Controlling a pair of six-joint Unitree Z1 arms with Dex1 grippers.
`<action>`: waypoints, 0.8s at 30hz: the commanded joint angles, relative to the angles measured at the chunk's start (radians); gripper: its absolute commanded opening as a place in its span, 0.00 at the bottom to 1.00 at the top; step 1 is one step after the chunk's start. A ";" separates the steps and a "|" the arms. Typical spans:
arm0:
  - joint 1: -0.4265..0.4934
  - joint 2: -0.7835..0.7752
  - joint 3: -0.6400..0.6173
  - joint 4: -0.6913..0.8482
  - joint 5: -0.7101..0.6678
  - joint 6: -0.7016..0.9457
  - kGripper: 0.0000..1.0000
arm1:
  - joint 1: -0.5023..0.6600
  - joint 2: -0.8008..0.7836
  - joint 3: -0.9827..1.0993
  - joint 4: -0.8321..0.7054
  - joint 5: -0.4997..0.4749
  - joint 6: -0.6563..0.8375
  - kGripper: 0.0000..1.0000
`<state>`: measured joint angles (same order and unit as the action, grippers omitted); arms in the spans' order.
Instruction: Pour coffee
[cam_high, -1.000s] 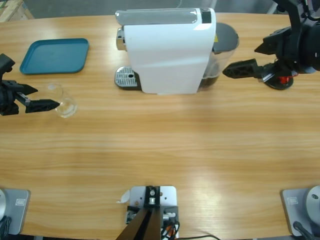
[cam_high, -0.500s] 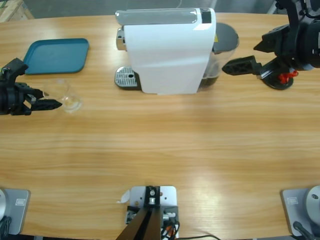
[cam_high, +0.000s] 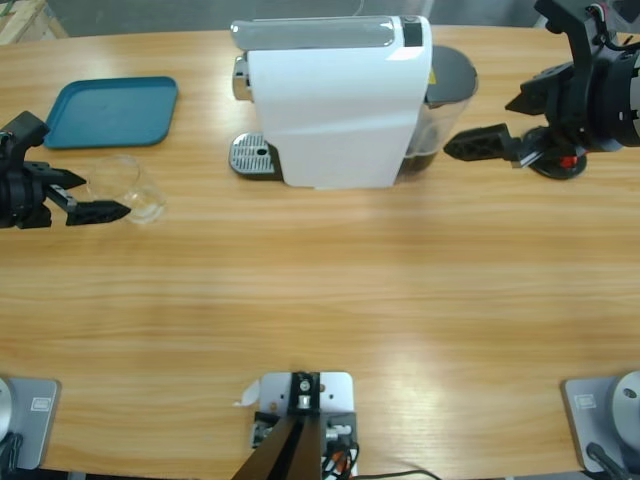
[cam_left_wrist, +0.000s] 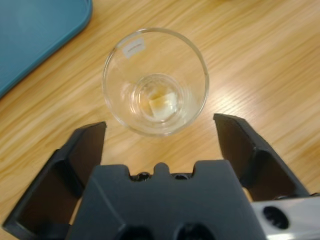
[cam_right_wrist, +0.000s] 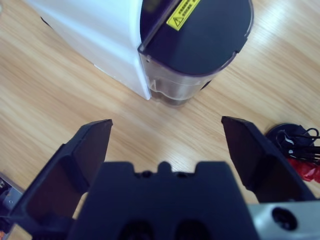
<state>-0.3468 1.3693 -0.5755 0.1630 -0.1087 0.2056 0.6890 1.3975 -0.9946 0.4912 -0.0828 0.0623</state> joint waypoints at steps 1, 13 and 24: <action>-0.003 0.066 0.013 -0.076 -0.002 -0.025 1.00 | -0.008 0.033 0.028 -0.016 0.032 -0.011 1.00; -0.003 0.114 0.007 -0.124 -0.012 -0.032 0.99 | -0.008 0.058 0.025 -0.027 0.041 -0.011 1.00; -0.003 0.118 0.008 -0.140 -0.011 -0.031 0.98 | -0.008 0.063 0.030 -0.036 0.046 -0.011 1.00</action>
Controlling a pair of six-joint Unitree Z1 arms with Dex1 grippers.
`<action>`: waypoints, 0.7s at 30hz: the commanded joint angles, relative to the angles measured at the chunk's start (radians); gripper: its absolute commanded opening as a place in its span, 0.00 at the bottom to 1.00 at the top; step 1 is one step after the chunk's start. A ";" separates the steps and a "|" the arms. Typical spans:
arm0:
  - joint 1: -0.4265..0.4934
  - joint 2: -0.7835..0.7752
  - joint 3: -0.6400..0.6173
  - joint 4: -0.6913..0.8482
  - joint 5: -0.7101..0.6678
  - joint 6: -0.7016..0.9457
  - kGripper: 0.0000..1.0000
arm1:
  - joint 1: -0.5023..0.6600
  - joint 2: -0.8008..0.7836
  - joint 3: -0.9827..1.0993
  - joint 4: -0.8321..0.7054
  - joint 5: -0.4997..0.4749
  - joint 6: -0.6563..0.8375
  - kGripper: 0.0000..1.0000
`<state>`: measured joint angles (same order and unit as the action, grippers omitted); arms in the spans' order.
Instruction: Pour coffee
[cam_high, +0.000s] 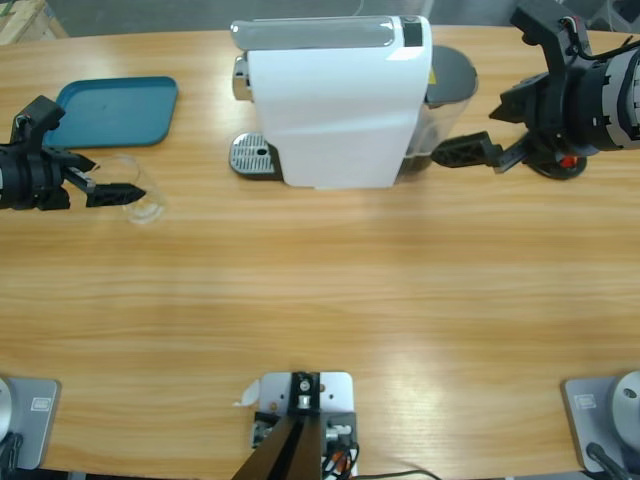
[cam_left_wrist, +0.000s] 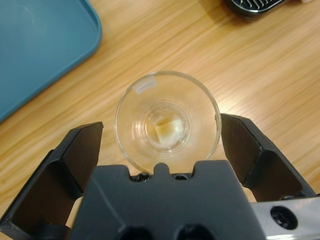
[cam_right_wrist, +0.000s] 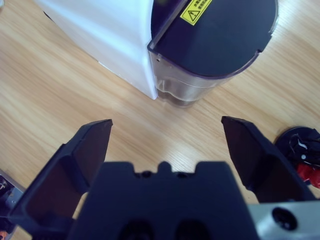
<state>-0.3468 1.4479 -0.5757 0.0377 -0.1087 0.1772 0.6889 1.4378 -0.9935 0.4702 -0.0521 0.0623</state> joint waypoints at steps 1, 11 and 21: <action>-0.003 0.041 0.008 -0.016 -0.011 -0.003 0.97 | -0.008 0.023 0.029 -0.015 0.015 -0.011 1.00; -0.003 0.042 0.024 -0.010 0.003 0.028 0.43 | -0.008 0.020 0.026 -0.015 0.014 -0.012 1.00; 0.000 -0.015 0.039 -0.001 -0.029 0.152 0.43 | -0.008 0.009 0.032 -0.015 0.008 -0.012 1.00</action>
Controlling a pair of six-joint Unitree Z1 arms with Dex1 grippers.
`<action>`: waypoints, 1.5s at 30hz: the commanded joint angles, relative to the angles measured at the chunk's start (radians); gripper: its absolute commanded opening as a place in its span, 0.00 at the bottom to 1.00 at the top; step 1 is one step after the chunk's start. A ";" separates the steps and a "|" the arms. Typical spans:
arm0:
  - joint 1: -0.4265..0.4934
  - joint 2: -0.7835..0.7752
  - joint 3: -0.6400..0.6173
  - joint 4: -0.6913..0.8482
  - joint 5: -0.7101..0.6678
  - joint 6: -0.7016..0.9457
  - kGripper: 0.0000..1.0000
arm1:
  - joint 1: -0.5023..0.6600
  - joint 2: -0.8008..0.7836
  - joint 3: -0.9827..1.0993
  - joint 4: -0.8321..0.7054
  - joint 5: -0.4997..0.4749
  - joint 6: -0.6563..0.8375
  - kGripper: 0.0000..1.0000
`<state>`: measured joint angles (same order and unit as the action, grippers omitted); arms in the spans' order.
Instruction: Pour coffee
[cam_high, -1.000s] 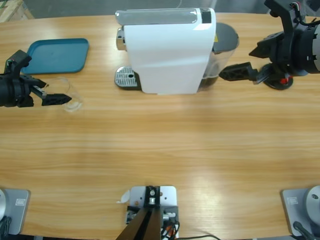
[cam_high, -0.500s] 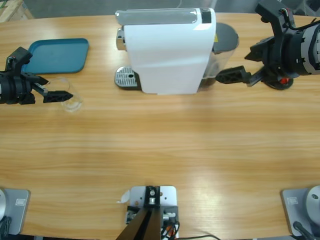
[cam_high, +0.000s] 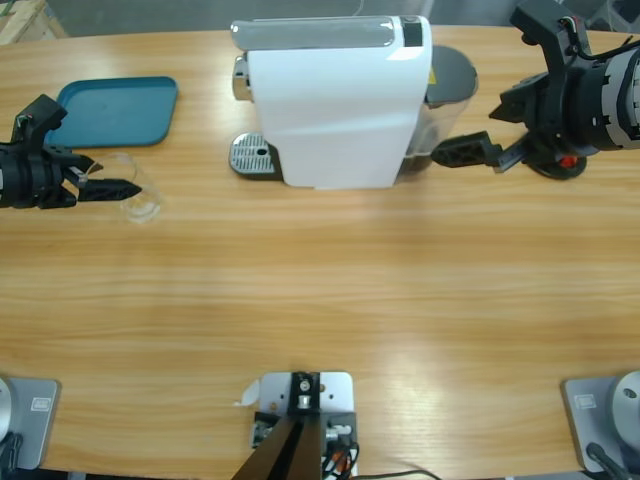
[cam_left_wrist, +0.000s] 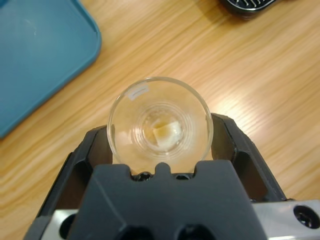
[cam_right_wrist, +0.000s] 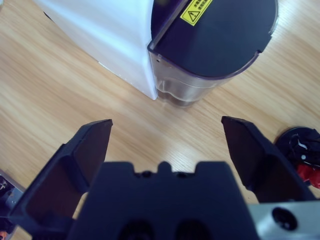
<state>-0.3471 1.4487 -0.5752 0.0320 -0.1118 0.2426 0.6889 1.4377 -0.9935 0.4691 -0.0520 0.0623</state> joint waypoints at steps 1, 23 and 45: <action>0.003 -0.032 0.035 0.010 -0.028 0.106 0.43 | -0.008 0.008 0.032 -0.013 0.008 -0.012 1.00; 0.047 0.209 -0.365 0.169 -0.294 0.430 0.42 | -0.050 0.036 0.022 -0.010 0.026 -0.044 1.00; -0.072 0.368 -0.498 0.164 -0.278 0.449 0.42 | -0.071 0.078 0.033 -0.047 0.043 -0.045 1.00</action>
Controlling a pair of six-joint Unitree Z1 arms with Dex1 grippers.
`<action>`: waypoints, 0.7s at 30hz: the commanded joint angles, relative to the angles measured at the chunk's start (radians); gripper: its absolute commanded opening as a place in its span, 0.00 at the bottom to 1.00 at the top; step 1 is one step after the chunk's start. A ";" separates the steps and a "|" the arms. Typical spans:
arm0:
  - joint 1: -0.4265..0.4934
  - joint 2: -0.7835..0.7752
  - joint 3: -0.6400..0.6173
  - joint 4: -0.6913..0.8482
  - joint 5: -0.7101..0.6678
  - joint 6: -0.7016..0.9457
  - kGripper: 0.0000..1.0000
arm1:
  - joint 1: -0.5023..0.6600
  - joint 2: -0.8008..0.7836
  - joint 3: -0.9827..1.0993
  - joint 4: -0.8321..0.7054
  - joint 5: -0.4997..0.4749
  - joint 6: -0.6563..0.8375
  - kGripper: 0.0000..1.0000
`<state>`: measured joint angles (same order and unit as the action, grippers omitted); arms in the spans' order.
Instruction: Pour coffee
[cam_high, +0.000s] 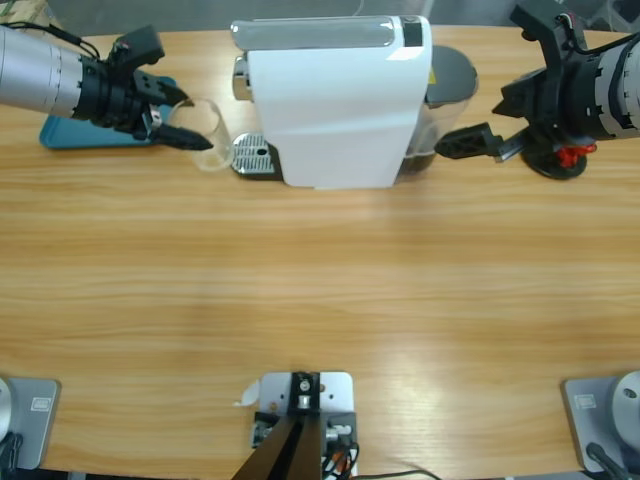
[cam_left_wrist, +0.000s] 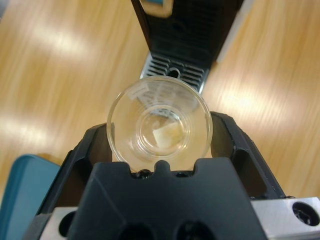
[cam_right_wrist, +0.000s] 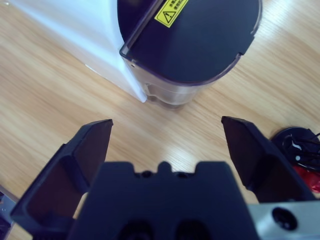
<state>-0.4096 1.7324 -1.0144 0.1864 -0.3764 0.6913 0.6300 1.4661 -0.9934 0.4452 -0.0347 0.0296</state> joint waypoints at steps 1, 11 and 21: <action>-0.012 0.090 -0.061 0.010 -0.015 0.001 0.42 | -0.012 0.050 0.033 -0.023 0.025 -0.013 1.00; -0.019 0.125 -0.086 0.008 -0.026 0.001 0.42 | -0.015 0.067 0.039 -0.042 0.030 -0.013 1.00; -0.049 0.138 -0.104 0.009 -0.028 -0.010 0.42 | -0.015 0.073 0.039 -0.045 0.033 -0.013 1.00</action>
<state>-0.4444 1.8180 -1.1073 0.1864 -0.3936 0.6906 0.6266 1.4969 -0.9817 0.4109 -0.0186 0.0295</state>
